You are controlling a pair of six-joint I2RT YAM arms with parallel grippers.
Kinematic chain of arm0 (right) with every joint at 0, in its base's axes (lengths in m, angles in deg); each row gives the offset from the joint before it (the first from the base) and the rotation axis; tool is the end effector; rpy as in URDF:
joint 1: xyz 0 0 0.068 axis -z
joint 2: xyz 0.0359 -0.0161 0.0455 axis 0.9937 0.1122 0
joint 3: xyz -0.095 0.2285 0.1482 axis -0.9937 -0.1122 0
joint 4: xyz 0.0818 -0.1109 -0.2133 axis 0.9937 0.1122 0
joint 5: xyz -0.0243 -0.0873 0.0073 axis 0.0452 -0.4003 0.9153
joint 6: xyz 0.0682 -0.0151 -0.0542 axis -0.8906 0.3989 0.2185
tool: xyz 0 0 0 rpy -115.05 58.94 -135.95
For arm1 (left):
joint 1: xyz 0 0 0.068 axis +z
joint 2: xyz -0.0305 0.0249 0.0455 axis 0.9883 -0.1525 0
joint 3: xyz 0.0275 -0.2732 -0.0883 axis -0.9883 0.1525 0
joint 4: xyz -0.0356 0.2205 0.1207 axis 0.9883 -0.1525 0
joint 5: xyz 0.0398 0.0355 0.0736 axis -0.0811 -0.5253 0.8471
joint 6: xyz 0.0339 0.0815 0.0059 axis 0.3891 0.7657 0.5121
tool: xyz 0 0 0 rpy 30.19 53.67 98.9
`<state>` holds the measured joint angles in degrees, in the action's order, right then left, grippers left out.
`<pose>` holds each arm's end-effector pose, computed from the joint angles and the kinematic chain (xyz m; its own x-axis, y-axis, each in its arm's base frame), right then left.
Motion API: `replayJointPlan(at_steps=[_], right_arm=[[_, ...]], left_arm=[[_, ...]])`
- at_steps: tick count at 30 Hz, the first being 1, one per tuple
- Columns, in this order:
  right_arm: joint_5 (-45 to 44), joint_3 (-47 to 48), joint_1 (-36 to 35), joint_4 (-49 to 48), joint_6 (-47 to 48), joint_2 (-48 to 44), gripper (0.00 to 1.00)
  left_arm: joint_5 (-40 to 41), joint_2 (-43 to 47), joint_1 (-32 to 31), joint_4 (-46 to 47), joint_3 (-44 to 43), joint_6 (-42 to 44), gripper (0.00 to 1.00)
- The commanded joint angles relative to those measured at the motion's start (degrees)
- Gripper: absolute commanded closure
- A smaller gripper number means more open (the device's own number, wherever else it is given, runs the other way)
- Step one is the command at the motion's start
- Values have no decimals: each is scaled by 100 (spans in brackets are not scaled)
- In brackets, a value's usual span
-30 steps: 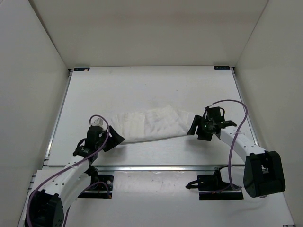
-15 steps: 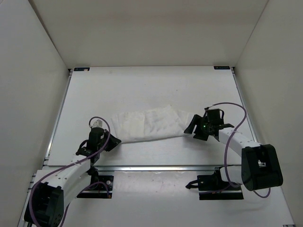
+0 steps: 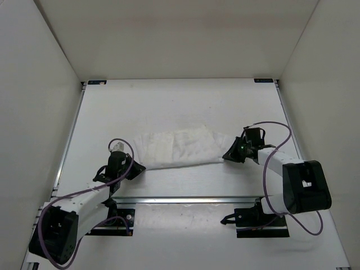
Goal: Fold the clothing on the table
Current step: Fold the skirt
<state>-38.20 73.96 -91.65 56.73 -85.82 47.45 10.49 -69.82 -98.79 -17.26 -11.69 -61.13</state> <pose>0.2516 0.0616 0.1314 -0.8338 0.4551 -0.3124 0.2232 0.7956 0.5632 0.1608 -0.0582 0.1113 -0.6954 -0.5846 -0.4179 -0.2728 0.7527 -0.5991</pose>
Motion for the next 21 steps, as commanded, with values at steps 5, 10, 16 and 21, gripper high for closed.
replayJointPlan(at_steps=[5, 10, 16, 21], right_arm=[[-349, 1614, 135, 1915, 1177, -302, 100], [-375, 2810, -752, 2409, 1493, -100, 100], [-323, 3865, -1886, 2173, 1397, 479, 100], [-121, 4341, -2652, 1690, 1160, 1208, 100]], left_arm=[[-41, -1252, -730, 1247, -466, -70, 100], [-50, -2141, -889, 1767, -914, -35, 100], [47, -2678, -819, 1978, -1091, 18, 100], [-41, -2731, -731, 2145, -1021, 36, 100]])
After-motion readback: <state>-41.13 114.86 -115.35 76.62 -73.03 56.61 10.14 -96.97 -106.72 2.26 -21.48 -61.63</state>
